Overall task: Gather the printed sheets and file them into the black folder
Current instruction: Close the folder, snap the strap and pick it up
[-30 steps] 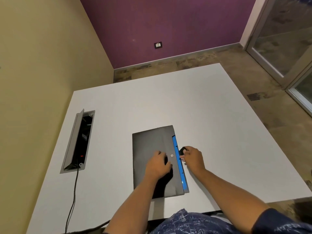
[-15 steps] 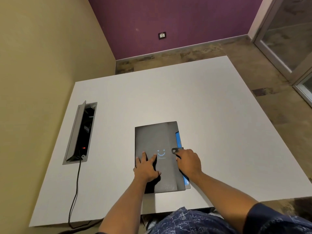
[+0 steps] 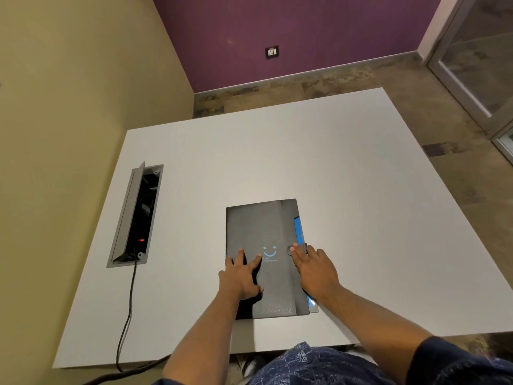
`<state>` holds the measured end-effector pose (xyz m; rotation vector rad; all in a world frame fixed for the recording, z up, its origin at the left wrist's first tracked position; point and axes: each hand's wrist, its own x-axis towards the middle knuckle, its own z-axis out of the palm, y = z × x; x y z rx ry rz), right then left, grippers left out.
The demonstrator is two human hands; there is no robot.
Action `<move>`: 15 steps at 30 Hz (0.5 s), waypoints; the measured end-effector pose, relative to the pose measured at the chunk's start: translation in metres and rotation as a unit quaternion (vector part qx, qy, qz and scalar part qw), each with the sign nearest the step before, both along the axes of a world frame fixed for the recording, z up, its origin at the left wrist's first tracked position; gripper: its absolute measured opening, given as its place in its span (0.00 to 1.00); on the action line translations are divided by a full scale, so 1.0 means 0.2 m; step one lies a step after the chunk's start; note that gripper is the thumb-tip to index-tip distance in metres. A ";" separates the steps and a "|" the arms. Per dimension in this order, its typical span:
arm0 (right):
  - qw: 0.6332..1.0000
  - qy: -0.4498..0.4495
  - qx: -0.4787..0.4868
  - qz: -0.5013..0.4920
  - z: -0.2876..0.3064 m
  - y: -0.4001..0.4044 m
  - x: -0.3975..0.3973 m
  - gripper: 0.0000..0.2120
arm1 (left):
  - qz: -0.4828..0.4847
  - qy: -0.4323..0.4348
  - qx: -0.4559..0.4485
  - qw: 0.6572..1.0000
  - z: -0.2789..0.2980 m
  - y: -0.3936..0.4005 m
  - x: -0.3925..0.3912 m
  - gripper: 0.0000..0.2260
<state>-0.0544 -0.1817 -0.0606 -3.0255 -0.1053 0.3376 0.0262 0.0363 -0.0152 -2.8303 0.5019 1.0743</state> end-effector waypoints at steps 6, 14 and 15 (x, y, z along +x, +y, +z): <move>0.991 0.047 -0.099 0.070 -0.01 0.00 0.03 0.30 | -0.021 -0.020 0.011 1.000 -0.02 0.01 0.00 0.43; 0.977 0.090 -0.168 0.095 0.06 0.06 0.11 0.26 | -0.013 -0.028 -0.001 1.000 -0.01 0.01 -0.02 0.42; 0.985 0.098 -0.125 0.062 0.09 0.06 0.13 0.25 | 0.001 -0.033 -0.013 0.999 0.00 0.01 -0.01 0.41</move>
